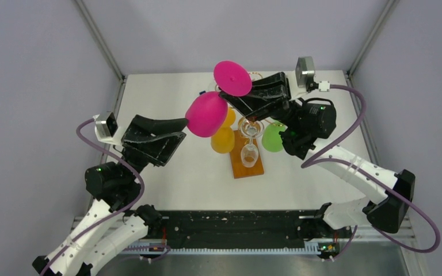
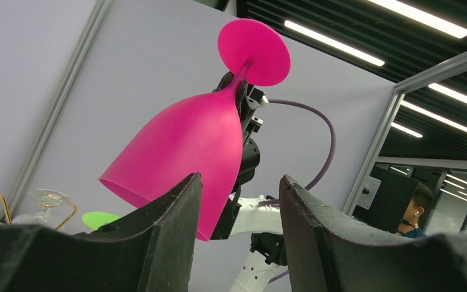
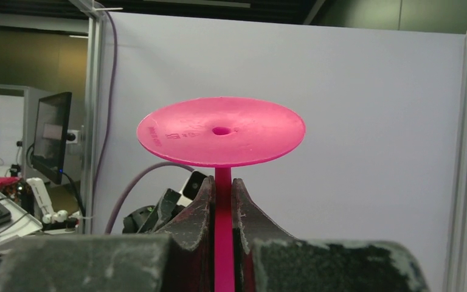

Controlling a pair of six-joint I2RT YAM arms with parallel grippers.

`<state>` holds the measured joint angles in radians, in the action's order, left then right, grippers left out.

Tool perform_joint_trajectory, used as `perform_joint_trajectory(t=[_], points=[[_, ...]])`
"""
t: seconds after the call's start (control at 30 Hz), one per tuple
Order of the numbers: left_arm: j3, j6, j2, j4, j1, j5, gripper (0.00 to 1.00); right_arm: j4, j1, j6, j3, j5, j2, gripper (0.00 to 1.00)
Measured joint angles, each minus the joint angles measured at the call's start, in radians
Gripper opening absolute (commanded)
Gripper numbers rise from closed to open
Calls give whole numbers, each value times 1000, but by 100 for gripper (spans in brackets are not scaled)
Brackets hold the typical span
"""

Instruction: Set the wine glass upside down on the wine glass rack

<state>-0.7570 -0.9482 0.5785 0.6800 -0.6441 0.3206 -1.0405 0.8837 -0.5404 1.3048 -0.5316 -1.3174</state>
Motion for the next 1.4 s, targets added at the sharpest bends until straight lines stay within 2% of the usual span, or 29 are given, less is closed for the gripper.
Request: perform_joint_trajectory(t=[0.27,0.5,0.87,0.9,0.93,1.03,1.07,1.13,1.17,1.33,1.4], points=[[0,0,0,-4,0,1,58,6,0,90,-55,56,55,0],[0,1,0,-14,0,5,58,-71,0,103,-67,66,87,0],[0,-10,28,-13,0,26,58,-147,21,60,-67,30,16,0],[0,-12,34,-13,0,30,55,-148,26,57,-67,28,3,0],[0,-16,42,-14,0,32,47,-147,28,56,-67,25,-8,0],[0,-26,53,-18,0,37,8,-150,32,45,-67,23,-28,0],[0,-29,54,-17,0,43,0,-154,32,47,-67,24,-29,0],[-1,-38,51,16,-4,69,0,-148,29,42,-67,45,-29,0],[-5,-34,45,34,-6,80,0,-140,29,37,-68,49,-29,3],[-9,-28,32,36,-6,88,0,-100,39,53,-78,64,-14,38],[-9,-21,27,32,-5,72,0,-68,38,89,-119,65,9,47]])
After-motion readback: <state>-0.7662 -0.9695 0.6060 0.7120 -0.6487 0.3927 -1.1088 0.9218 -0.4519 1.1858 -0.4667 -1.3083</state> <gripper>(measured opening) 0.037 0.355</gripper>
